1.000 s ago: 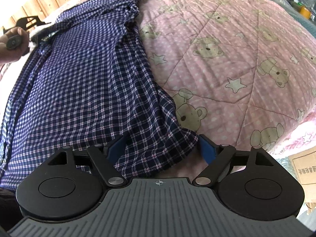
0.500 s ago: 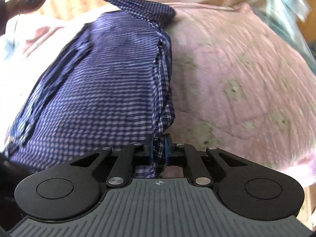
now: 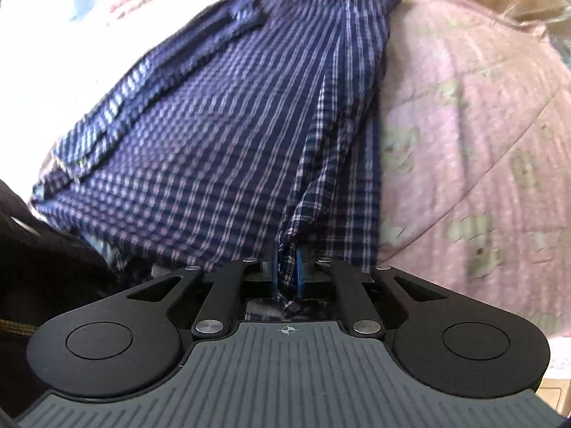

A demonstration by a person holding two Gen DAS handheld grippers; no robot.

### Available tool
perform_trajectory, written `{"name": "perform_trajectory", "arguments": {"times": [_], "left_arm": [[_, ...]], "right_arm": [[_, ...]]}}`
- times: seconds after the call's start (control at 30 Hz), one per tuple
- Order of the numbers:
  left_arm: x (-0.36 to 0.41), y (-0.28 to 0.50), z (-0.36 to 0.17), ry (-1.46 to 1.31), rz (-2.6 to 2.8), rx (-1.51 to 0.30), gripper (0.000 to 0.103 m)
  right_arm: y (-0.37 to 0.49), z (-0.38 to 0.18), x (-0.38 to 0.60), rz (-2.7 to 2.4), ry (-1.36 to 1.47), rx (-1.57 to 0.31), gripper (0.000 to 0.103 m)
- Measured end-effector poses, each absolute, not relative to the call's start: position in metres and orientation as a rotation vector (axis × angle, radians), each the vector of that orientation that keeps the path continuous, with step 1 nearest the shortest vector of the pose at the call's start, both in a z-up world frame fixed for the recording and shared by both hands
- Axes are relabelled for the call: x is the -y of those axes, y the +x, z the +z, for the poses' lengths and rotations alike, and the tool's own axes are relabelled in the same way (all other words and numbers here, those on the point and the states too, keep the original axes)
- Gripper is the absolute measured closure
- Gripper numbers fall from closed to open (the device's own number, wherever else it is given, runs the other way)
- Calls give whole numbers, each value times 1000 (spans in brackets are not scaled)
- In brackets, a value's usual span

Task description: Fold clothes

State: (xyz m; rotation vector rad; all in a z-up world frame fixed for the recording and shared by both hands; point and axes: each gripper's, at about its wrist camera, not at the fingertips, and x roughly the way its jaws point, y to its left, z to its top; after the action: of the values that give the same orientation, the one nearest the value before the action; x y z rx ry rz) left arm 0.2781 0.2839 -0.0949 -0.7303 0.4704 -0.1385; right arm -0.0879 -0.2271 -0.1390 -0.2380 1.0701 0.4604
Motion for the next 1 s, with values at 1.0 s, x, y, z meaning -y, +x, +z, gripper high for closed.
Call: {"name": "perform_trajectory", "arguments": {"times": [1.0], "left_arm": [[-87, 167, -21, 26, -422, -413, 96]], "right_arm": [[435, -154, 196, 613, 20, -966, 90]]}}
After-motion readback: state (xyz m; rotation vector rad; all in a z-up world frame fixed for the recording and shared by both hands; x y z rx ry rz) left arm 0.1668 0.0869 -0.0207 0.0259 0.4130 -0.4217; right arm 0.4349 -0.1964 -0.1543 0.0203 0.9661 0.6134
